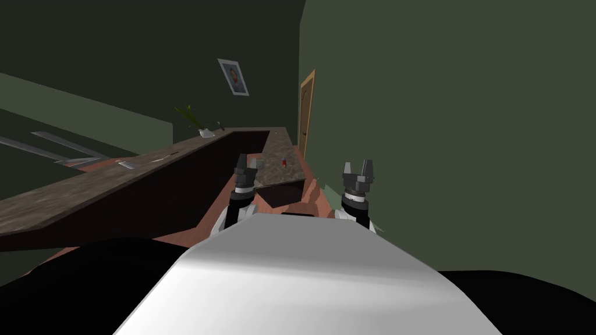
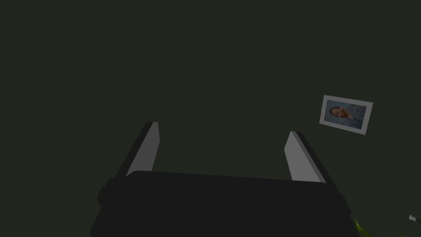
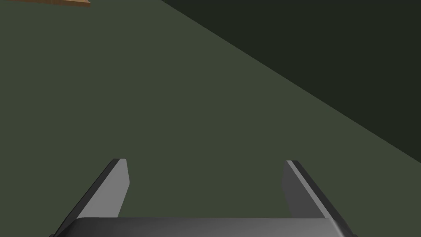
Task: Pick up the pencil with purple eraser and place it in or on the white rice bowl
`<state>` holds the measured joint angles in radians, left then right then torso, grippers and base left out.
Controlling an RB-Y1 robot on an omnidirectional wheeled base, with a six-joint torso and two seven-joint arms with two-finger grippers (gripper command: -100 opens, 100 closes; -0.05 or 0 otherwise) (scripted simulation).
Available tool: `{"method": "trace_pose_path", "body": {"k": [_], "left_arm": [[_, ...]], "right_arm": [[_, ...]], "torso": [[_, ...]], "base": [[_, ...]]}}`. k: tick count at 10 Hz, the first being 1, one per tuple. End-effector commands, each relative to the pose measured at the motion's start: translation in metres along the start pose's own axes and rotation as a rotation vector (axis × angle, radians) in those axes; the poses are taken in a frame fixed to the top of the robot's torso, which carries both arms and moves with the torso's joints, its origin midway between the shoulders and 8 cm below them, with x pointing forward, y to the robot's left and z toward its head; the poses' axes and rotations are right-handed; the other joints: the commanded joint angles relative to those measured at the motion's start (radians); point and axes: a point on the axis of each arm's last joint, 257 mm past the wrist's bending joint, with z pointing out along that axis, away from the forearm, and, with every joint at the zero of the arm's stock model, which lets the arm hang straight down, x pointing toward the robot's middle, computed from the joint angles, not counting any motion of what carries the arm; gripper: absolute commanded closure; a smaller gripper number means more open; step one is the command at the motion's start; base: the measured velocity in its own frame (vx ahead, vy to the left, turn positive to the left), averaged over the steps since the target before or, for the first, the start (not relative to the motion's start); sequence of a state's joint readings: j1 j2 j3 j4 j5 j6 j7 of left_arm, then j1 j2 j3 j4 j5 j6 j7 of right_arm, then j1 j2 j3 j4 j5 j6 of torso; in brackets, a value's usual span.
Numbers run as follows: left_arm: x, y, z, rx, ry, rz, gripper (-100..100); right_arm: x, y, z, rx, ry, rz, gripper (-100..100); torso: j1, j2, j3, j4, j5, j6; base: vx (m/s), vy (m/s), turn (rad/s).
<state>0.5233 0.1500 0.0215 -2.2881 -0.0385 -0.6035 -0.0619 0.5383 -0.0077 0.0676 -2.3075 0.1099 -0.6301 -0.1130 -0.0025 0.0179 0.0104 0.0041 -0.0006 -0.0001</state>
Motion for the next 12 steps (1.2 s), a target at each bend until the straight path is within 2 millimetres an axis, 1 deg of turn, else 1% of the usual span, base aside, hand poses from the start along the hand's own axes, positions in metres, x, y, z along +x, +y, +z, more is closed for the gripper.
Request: {"method": "trace_pose_path", "body": {"k": [1, 3, 4, 6, 7, 8, 10, 11, 12], "left_arm": [[0.009, 0.01, -0.01, -0.025, 0.051, -0.028, -100], [0.018, 0.029, -0.027, -0.075, 0.117, -0.058, -100], [0.018, 0.03, -0.028, -0.078, 0.117, -0.059, -100], [0.023, 0.054, -0.052, -0.148, 0.187, -0.084, -100], [0.024, 0.066, -0.066, -0.189, 0.224, -0.089, -100], [0.024, 0.07, -0.069, -0.201, 0.223, -0.103, -100], [0.02, 0.097, -0.103, -0.299, 0.29, -0.11, -100], [0.02, 0.101, -0.106, -0.312, 0.293, -0.126, -100], [0.015, 0.111, -0.123, -0.359, 0.33, -0.129, -100]], "right_arm": [[0.0, 0.0, 0.0, 0.0, 0.0, 0.0, 0], [0.0, 0.0, 0.0, 0.0, 0.0, 0.0, 0], [0.0, 0.0, 0.0, 0.0, 0.0, 0.0, 0], [0.0, 0.0, 0.0, 0.0, 0.0, 0.0, 0], [0.0, 0.0, 0.0, 0.0, 0.0, 0.0, 0], [0.0, 0.0, 0.0, 0.0, 0.0, 0.0, 0], [0.0, 0.0, 0.0, 0.0, 0.0, 0.0, 0], [0.0, 0.0, 0.0, 0.0, 0.0, 0.0, 0], [0.0, 0.0, 0.0, 0.0, 0.0, 0.0, 0]], "torso": [[0.0, 0.0, 0.0, 0.0, 0.0, 0.0], [0.0, 0.002, 0.001, 0.001, 0.0, 0.0], [0.0, 0.002, 0.001, 0.001, 0.0, 0.0], [0.002, -0.006, -0.003, -0.001, 0.0, 0.0], [0.002, -0.005, -0.003, -0.001, 0.0, 0.0], [0.001, -0.004, -0.002, -0.001, 0.0, 0.0], [0.001, -0.009, -0.005, -0.002, 0.0, 0.0], [0.001, -0.01, -0.005, -0.002, 0.0, 0.0], [0.001, -0.012, -0.007, -0.002, 0.0, 0.0]], "base": [[-0.288, -0.021, 0.05], [-0.287, -0.032, 0.027], [-0.191, -0.011, 0.002], [-0.178, -0.007, -0.015], [-0.22, -0.024, -0.048], [-0.15, -0.021, -0.02], [-0.114, -0.026, -0.087], [-0.078, -0.015, -0.032], [-0.057, -0.014, -0.095]]}}
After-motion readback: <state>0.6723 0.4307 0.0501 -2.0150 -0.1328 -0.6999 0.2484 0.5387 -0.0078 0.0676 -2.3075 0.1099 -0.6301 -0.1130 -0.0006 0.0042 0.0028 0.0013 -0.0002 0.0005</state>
